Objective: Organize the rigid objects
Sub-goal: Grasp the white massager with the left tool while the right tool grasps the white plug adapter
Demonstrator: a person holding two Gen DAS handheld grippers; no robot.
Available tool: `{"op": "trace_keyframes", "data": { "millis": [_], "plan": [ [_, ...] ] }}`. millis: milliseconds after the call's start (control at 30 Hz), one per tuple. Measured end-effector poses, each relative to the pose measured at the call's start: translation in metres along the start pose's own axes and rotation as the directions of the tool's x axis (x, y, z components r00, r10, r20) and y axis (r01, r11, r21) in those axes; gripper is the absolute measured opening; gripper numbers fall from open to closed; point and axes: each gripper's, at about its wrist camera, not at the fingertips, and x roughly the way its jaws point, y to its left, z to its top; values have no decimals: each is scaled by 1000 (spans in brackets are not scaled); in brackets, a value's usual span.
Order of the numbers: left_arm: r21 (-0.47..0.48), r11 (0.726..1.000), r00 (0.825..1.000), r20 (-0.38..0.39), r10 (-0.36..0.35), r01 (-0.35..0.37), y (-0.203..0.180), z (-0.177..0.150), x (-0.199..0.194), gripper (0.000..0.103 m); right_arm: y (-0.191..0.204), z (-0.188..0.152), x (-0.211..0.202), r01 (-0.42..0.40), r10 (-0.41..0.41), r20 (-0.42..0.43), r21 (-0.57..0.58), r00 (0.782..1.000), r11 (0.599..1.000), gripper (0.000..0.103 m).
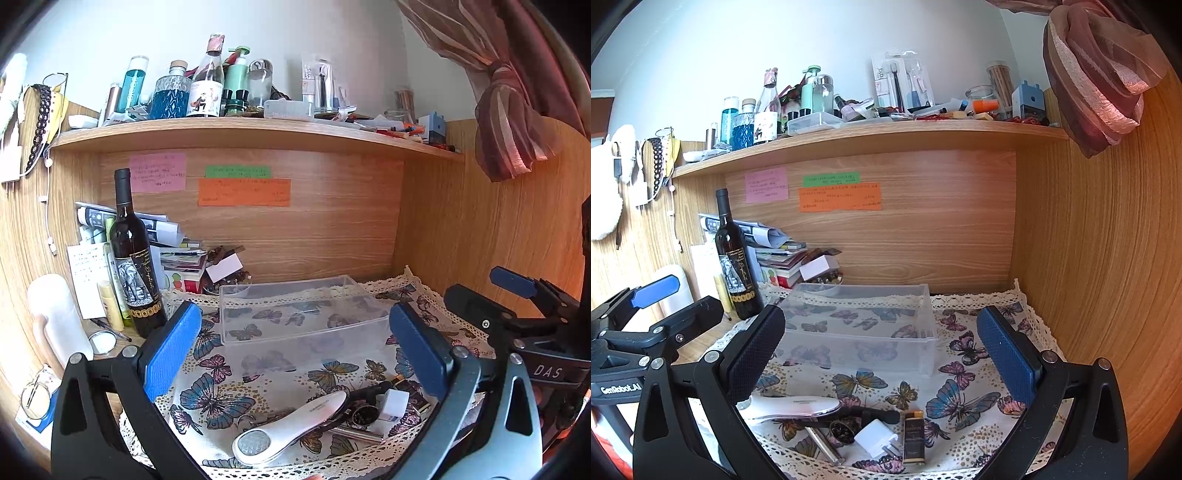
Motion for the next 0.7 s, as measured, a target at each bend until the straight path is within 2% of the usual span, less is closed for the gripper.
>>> {"op": "trace_keyframes", "data": {
  "millis": [167,433,500,533,700],
  "plan": [
    [-2,1000,1000,-10,-9,9,1,-3,4,103,-1,-1,3,-10,10,-1,5,1000,1000,103],
    [-32,999,998,-57,-41,39,8,-13,20,103,-3,-7,17,-26,26,-67,2,997,1000,103],
    [-22,999,996,-76,-36,34,10,-18,26,100,-2,-12,21,-14,12,-85,-17,996,1000,103],
    [-17,999,995,-89,-34,32,11,-21,29,95,-2,-14,23,-9,7,-98,-23,995,1000,103],
    [-17,999,980,-196,-36,33,25,-44,50,85,-9,-30,38,10,-15,-177,-33,984,999,90]
  ]
}}
